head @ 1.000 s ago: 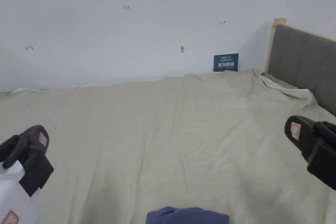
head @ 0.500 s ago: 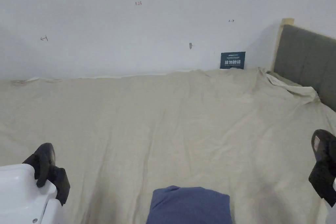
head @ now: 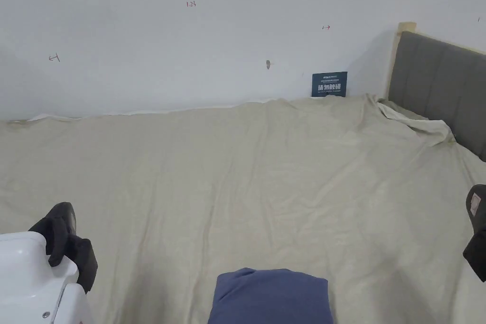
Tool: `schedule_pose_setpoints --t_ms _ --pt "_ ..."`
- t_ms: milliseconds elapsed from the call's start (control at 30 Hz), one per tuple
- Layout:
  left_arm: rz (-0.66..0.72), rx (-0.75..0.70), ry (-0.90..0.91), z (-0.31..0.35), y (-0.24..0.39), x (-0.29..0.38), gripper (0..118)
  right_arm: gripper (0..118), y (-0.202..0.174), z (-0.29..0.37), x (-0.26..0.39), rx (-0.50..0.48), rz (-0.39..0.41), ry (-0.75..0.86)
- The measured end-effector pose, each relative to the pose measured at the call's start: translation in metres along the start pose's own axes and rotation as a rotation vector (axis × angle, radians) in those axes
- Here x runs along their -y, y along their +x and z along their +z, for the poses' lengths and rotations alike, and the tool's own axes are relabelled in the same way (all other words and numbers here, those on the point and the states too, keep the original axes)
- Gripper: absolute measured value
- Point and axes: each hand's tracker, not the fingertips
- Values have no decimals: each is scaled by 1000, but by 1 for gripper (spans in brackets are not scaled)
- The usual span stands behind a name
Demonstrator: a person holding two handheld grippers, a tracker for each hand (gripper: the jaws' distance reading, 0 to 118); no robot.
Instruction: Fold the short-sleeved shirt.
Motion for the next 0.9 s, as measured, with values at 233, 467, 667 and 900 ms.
schedule_pose_setpoints --t_ms 233,467,667,900 --pt "36 54 -69 -4 -14 -3 0 1 -15 -41 -38 -263 -36 -137" --pt "122 129 -253 -13 -30 19 0 1 -55 -156 88 -553 -210 -1110" --pt "217 364 -559 -51 -41 48 0 1 -56 -168 177 -417 -171 -1332" --pt "627 739 -1160 -153 -5 129 51 1 -51 -161 190 -416 -189 -1326"
